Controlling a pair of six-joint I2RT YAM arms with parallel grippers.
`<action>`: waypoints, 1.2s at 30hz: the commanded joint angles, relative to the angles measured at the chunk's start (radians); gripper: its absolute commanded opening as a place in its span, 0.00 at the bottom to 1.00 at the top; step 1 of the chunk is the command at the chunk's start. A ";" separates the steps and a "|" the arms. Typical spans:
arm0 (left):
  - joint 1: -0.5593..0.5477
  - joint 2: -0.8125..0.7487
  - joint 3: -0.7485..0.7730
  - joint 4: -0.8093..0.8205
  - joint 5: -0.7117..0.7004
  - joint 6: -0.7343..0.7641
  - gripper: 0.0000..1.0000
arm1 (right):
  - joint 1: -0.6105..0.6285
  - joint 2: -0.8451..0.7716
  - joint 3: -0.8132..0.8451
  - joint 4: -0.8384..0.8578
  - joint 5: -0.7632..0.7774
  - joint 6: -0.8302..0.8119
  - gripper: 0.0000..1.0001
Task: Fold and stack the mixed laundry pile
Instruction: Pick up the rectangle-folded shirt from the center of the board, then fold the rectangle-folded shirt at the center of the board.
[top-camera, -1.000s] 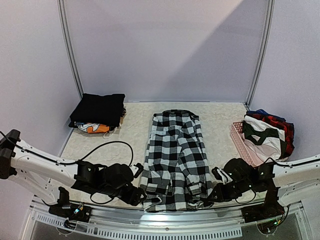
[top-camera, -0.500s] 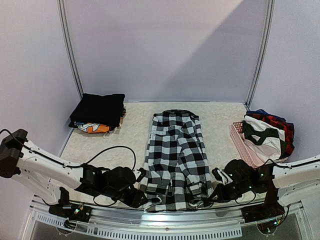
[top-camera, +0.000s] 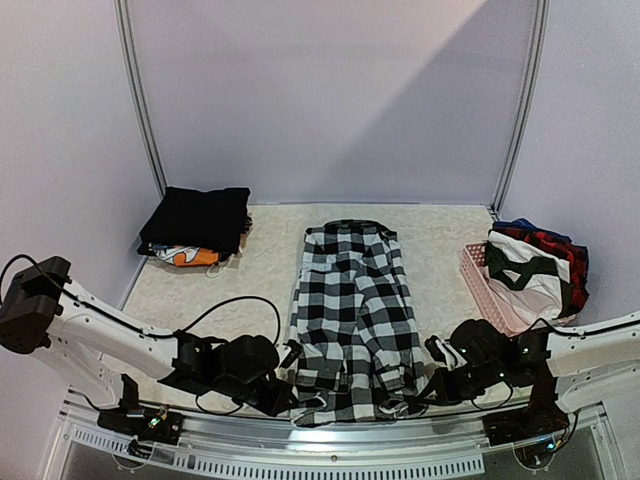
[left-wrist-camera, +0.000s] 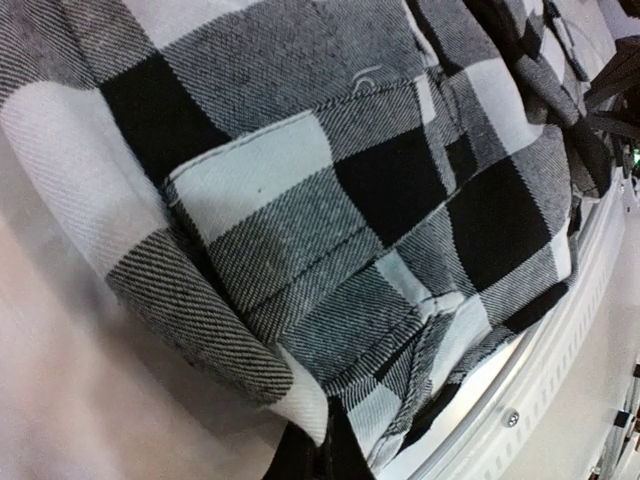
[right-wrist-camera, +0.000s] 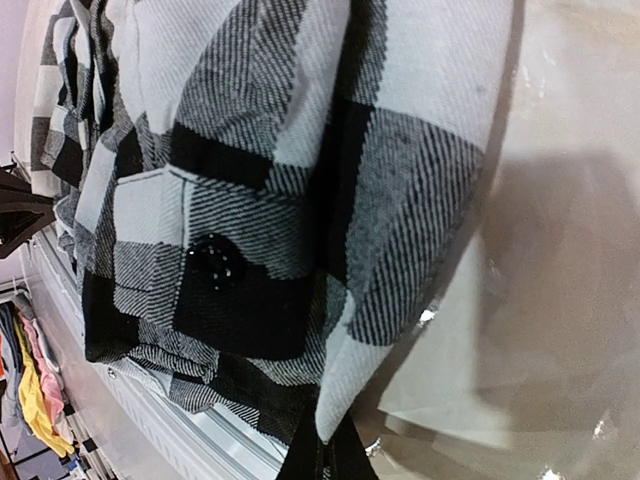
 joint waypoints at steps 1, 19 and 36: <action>-0.018 -0.046 0.034 -0.052 0.016 0.008 0.00 | 0.011 -0.040 0.041 -0.100 0.016 -0.015 0.00; -0.007 -0.203 0.128 -0.165 -0.160 0.037 0.00 | 0.011 -0.102 0.293 -0.243 0.199 -0.103 0.00; 0.147 -0.233 0.228 -0.163 -0.249 0.112 0.00 | -0.019 -0.007 0.481 -0.221 0.515 -0.165 0.00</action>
